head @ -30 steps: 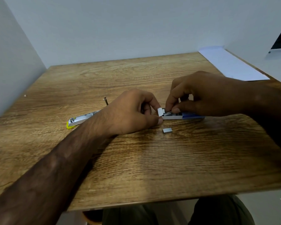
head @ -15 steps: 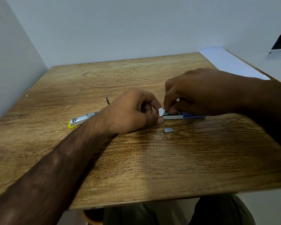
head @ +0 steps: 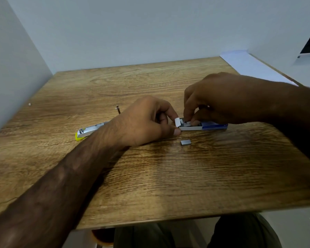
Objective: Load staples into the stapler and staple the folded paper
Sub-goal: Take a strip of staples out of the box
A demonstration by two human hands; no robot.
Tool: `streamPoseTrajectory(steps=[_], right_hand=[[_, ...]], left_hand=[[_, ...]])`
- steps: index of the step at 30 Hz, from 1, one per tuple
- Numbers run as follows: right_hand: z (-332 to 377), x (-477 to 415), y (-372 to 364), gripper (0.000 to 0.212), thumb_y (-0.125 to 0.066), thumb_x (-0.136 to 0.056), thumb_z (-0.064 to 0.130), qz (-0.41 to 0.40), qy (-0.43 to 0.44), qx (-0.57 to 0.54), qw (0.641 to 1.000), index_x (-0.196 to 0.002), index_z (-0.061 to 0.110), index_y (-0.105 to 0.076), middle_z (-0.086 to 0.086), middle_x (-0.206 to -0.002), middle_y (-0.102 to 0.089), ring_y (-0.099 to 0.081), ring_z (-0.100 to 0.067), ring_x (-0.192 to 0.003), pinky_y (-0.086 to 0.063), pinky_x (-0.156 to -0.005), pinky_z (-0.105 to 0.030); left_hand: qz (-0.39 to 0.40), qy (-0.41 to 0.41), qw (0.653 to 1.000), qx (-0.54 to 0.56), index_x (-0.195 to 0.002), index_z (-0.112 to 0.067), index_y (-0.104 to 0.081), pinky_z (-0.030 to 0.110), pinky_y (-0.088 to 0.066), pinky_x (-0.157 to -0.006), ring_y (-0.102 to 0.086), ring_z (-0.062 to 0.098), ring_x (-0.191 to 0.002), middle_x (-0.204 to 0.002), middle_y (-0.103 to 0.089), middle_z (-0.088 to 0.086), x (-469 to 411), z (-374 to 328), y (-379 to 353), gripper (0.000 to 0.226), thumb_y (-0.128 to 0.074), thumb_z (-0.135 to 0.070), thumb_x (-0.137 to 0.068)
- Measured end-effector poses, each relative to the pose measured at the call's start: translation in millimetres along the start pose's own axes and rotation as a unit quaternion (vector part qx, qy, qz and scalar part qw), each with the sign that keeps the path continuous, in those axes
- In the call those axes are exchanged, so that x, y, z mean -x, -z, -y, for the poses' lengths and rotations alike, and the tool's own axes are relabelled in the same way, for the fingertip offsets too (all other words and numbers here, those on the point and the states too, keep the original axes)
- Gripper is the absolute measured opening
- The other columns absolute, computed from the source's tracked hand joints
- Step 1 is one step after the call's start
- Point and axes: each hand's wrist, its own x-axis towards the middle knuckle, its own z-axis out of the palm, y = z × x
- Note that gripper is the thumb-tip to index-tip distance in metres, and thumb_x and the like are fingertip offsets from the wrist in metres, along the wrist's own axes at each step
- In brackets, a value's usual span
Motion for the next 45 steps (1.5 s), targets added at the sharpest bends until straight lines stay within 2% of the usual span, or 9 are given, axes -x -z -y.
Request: streamPoseTrajectory(steps=[5,11,16,21,25,30,34,40,45], right_hand=[[2.2,-2.0,0.6,0.019,-0.067,-0.092,0.026,0.009,-0.007,0.023,1.000,-0.096,0.044,-0.068,0.020,-0.098,-0.065,-0.051,-0.002,-0.085,-0.046,-0.071,-0.030],[2.9,3.5,-0.2,0.013,-0.067,-0.092,0.032,0.005,0.003,0.017,1.000,-0.100,0.042,-0.071,0.020,-0.102,-0.064,-0.052,-0.005,-0.088,-0.049,-0.077,-0.034],[5.8,-2.7,0.8,0.021,-0.069,-0.090,0.024,0.013,-0.005,0.056,0.998,-0.102,0.041,-0.072,0.019,-0.099,-0.067,-0.056,-0.005,-0.089,-0.039,-0.064,-0.023],[10.4,-0.1,-1.7,0.026,-0.065,-0.088,0.020,-0.013,0.004,0.099,0.995,-0.099,0.043,-0.062,0.019,-0.099,-0.058,-0.054,-0.008,-0.084,-0.044,-0.062,-0.030],[3.3,4.0,-3.7,0.017,-0.062,-0.093,0.023,-0.036,0.004,0.029,0.999,-0.098,0.038,-0.066,0.019,-0.096,-0.061,-0.054,-0.003,-0.081,-0.049,-0.070,-0.033],[-10.6,11.8,-0.8,0.009,-0.066,-0.088,0.034,-0.070,-0.006,-0.177,0.982,-0.092,0.036,-0.074,0.017,-0.077,-0.076,-0.071,0.001,-0.069,-0.049,-0.062,-0.018],[-20.5,14.3,-9.6,0.006,-0.076,-0.087,0.025,-0.105,0.002,-0.262,0.959,-0.092,0.025,-0.079,0.022,-0.063,-0.073,-0.069,-0.002,-0.050,-0.044,-0.055,-0.005],[-23.3,15.0,-19.0,0.005,-0.075,-0.088,0.020,-0.134,-0.017,-0.413,0.901,-0.088,0.018,-0.080,0.000,-0.063,-0.077,-0.069,-0.010,-0.047,-0.050,-0.041,-0.020],[-22.8,11.9,-24.3,0.010,-0.068,-0.093,0.009,-0.127,-0.050,-0.437,0.889,-0.089,0.013,-0.076,0.005,-0.065,-0.076,-0.061,-0.007,-0.042,-0.042,-0.035,-0.019]], left_hand=[[0.001,-0.004,1.000,-0.007,-0.096,-0.022,-0.075,0.023,-0.045,-0.057,-0.057,0.002,-0.055,-0.064,-0.066,-0.006,1.0,-0.4,0.4,0.018,-0.084,-0.026,-0.081],[-0.001,-0.001,1.000,-0.003,-0.093,-0.022,-0.075,0.029,-0.048,-0.060,-0.058,0.007,-0.058,-0.067,-0.068,-0.003,1.0,-1.7,0.3,0.017,-0.084,-0.026,-0.080],[0.001,-0.004,1.000,0.001,-0.096,-0.021,-0.074,0.027,-0.049,-0.061,-0.058,0.005,-0.058,-0.067,-0.067,-0.001,2.0,-1.6,0.7,0.018,-0.083,-0.024,-0.081],[0.000,-0.006,1.000,0.003,-0.096,-0.019,-0.074,0.031,-0.049,-0.062,-0.057,0.009,-0.059,-0.068,-0.067,0.003,2.1,-1.8,0.6,0.019,-0.084,-0.023,-0.081],[0.000,-0.002,1.000,0.004,-0.093,-0.021,-0.074,0.028,-0.046,-0.059,-0.055,0.006,-0.056,-0.064,-0.065,-0.003,1.5,-1.3,0.4,0.017,-0.084,-0.024,-0.080],[-0.003,-0.003,1.000,-0.002,-0.095,-0.023,-0.075,0.028,-0.046,-0.057,-0.055,0.007,-0.056,-0.065,-0.067,0.003,0.7,-0.5,0.4,0.019,-0.085,-0.026,-0.080],[-0.004,-0.001,1.000,-0.005,-0.096,-0.024,-0.075,0.028,-0.047,-0.058,-0.056,0.006,-0.056,-0.066,-0.068,0.000,-0.2,1.0,-0.3,0.020,-0.085,-0.028,-0.079],[-0.001,-0.003,1.000,-0.002,-0.096,-0.026,-0.074,0.029,-0.048,-0.057,-0.057,0.005,-0.055,-0.064,-0.067,-0.005,-1.9,4.5,-0.4,0.019,-0.084,-0.029,-0.080],[0.003,-0.005,1.000,0.010,-0.097,-0.026,-0.073,0.030,-0.046,-0.059,-0.056,0.005,-0.055,-0.062,-0.065,-0.007,-1.7,5.2,-1.5,0.019,-0.083,-0.027,-0.081]])
